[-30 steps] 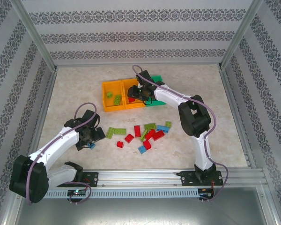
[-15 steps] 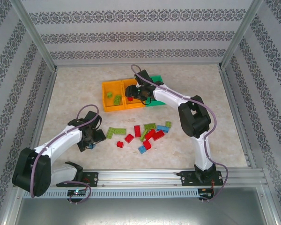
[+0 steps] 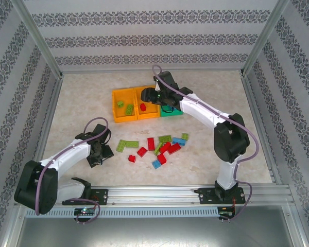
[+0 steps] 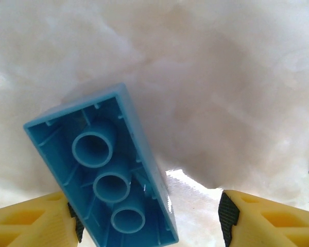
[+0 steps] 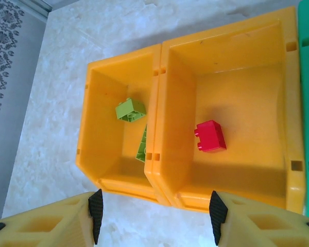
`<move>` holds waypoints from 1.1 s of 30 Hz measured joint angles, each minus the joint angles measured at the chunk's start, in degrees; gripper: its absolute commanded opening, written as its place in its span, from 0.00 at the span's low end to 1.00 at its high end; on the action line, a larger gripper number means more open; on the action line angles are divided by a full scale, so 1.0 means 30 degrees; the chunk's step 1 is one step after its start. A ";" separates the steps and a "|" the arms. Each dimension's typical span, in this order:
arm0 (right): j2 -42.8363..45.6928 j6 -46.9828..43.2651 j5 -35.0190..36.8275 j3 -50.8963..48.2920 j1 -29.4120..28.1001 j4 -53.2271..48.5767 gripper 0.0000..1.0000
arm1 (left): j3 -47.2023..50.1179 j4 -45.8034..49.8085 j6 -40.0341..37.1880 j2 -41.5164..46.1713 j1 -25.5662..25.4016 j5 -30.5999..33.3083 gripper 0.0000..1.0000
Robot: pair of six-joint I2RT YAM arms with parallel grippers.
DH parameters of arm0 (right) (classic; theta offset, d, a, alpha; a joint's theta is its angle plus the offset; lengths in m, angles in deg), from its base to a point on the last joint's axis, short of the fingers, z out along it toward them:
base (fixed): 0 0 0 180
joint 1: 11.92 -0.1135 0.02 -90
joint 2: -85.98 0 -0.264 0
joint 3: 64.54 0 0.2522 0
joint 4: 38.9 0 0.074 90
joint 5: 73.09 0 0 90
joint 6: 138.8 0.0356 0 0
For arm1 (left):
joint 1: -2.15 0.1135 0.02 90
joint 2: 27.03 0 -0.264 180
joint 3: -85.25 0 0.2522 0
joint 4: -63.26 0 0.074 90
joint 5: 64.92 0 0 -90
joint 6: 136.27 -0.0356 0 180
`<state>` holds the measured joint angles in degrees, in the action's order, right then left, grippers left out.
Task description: Sort the legos into containers by color
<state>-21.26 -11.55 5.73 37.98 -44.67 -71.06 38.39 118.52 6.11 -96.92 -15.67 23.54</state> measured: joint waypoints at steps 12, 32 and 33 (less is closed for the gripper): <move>0.3147 -0.0415 0.0605 -0.4539 0.1625 -0.0153 0.60 | 0.0007 -0.0896 -0.0452 -0.0299 0.0109 -0.0503 0.38; 0.7861 -0.0933 0.1588 -1.0586 0.5064 -0.0248 0.56 | -0.3330 -0.1217 -0.2419 -0.0546 -0.0831 -0.1421 0.30; 0.8123 -0.0984 0.1654 -1.0921 0.5348 -0.0313 0.56 | -0.3832 -0.1231 -0.2506 -0.0590 -0.1100 -0.1421 0.30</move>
<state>3.11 -14.50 10.70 5.21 -28.63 -72.00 26.89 114.82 -1.41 -98.69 -18.97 19.28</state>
